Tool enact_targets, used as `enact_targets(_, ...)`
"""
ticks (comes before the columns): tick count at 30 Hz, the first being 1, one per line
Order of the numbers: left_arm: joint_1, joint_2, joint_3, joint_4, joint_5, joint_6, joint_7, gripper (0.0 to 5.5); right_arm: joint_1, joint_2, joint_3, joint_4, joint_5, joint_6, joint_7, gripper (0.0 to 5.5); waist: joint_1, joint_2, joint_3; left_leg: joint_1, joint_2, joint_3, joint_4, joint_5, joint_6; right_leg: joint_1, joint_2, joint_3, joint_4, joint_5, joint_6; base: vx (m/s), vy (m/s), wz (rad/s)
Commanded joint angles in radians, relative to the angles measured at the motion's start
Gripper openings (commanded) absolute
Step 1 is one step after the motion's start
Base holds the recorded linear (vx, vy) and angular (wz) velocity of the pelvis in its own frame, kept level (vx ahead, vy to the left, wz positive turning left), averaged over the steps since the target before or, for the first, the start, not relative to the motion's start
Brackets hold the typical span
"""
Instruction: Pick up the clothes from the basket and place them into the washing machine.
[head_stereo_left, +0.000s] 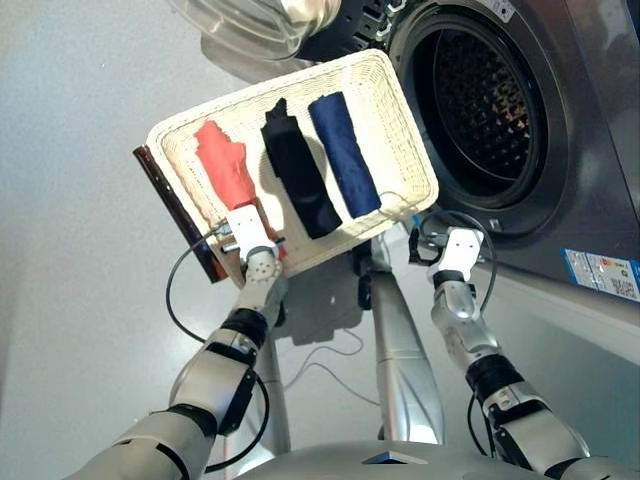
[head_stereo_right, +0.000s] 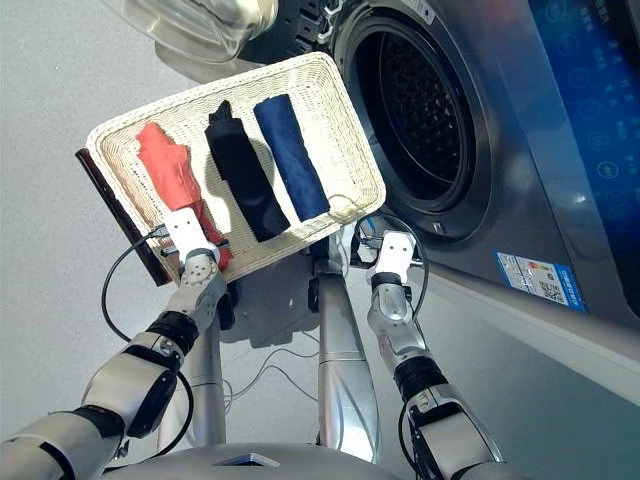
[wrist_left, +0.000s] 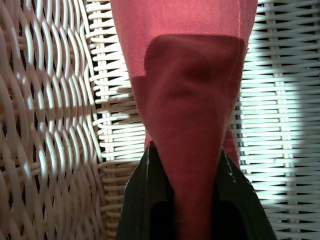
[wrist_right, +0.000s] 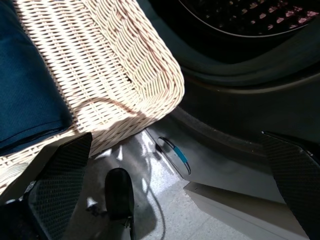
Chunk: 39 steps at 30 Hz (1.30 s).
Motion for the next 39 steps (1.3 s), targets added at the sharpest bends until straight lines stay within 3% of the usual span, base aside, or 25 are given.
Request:
enact_targets(1,0.014,-0.005,-0.003,-0.058,0.001,-0.046,-0.009,0.0,0.032,-0.053,0.0,-0.101,0.013,-0.063,-0.007,5.5,-0.018,0.046,-0.029,-0.005,-0.018,-0.043,-0.053,0.021,0.037,0.032,0.008,-0.028,0.009,-0.051,-0.022,0.0,0.0,0.0)
enact_targets(6,0.087,0.027,-0.023,-0.218,0.052,-0.077,-0.03,0.0,0.028,-0.058,-0.035,-0.108,-0.004,-0.066,-0.013,5.5,0.004,0.05,-0.031,0.031,-0.027,-0.043,-0.089,0.03,0.039,0.07,0.001,-0.035,-0.008,-0.053,-0.018,0.0,0.0,0.0)
enact_targets(12,0.162,0.055,-0.024,-0.33,0.104,-0.074,-0.056,0.0,0.033,-0.062,-0.066,-0.13,-0.013,-0.069,-0.009,5.5,0.024,0.052,-0.028,0.117,-0.035,-0.041,-0.164,0.043,0.04,0.149,-0.008,-0.048,-0.061,-0.044,-0.008,0.022,0.001,0.037)
enact_targets(13,0.182,0.071,-0.023,-0.359,0.128,-0.075,-0.067,0.0,0.033,-0.065,-0.07,-0.137,-0.014,-0.071,0.003,5.5,0.027,0.051,-0.027,0.145,-0.046,-0.037,-0.208,0.088,0.045,0.177,-0.015,-0.054,-0.101,-0.002,-0.008,0.0,0.0,0.0)
enact_targets(23,0.295,0.135,-0.007,-0.52,0.173,-0.091,-0.168,0.0,0.067,-0.083,-0.065,-0.206,-0.043,-0.06,0.062,5.5,0.055,0.055,-0.015,0.388,-0.07,-0.034,-0.382,0.127,0.038,0.407,-0.027,-0.063,-0.244,0.028,0.012,0.083,0.01,0.038)
enact_targets(28,0.366,0.176,-0.017,-0.631,0.163,-0.096,-0.261,0.0,0.095,-0.092,-0.057,-0.255,-0.024,-0.051,0.113,5.5,0.069,0.057,-0.011,0.554,-0.077,-0.041,-0.529,0.173,0.031,0.567,-0.038,-0.075,-0.367,0.064,0.02,0.089,-0.01,-0.007)
enact_targets(33,0.418,0.223,-0.031,-0.715,0.138,-0.095,-0.351,0.0,0.109,-0.088,-0.042,-0.277,0.064,-0.046,0.19,5.5,0.079,0.058,-0.016,0.661,-0.08,-0.048,-0.625,0.21,0.023,0.669,-0.041,-0.086,-0.45,0.088,0.024,0.064,-0.014,0.023)
enact_targets(36,0.467,0.272,-0.061,-0.808,0.067,-0.079,-0.477,0.0,0.105,-0.05,-0.011,-0.245,0.387,-0.014,0.364,5.5,0.092,0.058,-0.014,0.714,-0.081,-0.05,-0.631,0.203,0.024,0.73,-0.041,-0.083,-0.462,0.085,0.02,0.045,-0.016,-0.04)
enact_targets(39,0.485,0.322,-0.084,-0.875,0.032,-0.064,-0.571,0.0,0.089,-0.02,0.03,-0.188,0.608,0.052,0.489,5.5,0.102,0.064,-0.014,0.73,-0.084,-0.049,-0.619,0.194,0.024,0.752,-0.044,-0.078,-0.462,0.08,0.018,0.0,0.0,0.0)
